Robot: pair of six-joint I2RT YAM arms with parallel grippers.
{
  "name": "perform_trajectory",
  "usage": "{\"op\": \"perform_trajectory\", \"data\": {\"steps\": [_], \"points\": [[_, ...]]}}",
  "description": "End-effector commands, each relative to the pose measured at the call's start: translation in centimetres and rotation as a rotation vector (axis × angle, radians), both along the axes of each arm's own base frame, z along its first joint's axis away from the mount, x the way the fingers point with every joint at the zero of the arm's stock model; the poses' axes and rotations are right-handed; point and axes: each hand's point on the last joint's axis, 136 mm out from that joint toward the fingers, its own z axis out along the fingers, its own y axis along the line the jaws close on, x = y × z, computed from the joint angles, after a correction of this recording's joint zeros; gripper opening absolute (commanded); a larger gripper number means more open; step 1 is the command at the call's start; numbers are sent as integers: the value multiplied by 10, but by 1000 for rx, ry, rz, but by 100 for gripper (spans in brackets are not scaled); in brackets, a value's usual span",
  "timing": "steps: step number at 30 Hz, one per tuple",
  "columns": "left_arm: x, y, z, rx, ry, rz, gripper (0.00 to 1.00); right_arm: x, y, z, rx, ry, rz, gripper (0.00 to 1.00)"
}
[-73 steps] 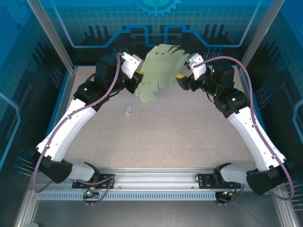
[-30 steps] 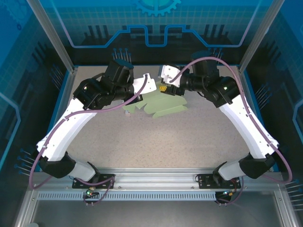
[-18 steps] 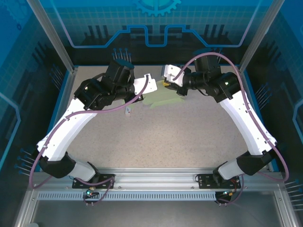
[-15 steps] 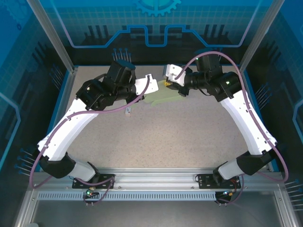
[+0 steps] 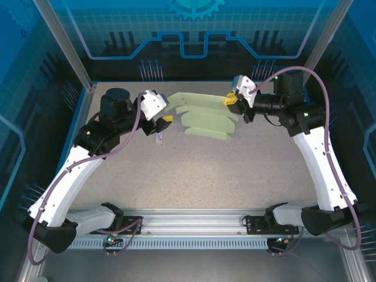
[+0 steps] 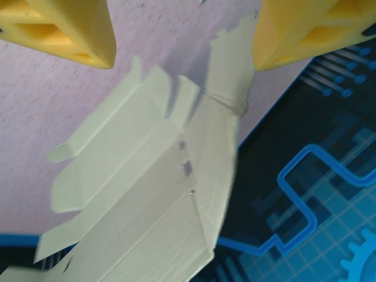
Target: Fold the paper box
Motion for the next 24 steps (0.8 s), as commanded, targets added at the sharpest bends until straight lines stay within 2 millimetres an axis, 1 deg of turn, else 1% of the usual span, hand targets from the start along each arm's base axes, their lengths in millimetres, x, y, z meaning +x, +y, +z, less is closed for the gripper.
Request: {"op": "perform_trajectory", "data": {"steps": [1, 5, 8, 12, 16, 19, 22, 24], "points": [[2, -18, 6, -152, 36, -88, 65, -14, 4, 21, 93, -20, 65, 0], [12, -16, 9, -203, 42, -94, 65, -16, 1, 20, 104, -20, 67, 0], [17, -11, 16, -217, 5, -75, 66, -16, 0, 19, 104, -13, 64, 0], [13, 1, 24, -210, -35, -43, 66, -11, -3, 14, 89, -4, 39, 0], [10, 15, 28, -143, -88, 10, 67, -10, -2, 13, 82, 8, 52, 0], [12, 21, 26, -89, -100, 30, 67, -13, 1, 12, 81, 17, 74, 0], [17, 21, 21, -50, -88, 29, 68, -15, 3, 12, 80, 17, 93, 0], [19, 19, 19, -40, -84, 16, 74, -15, 4, 10, 79, 22, 101, 0]]}}
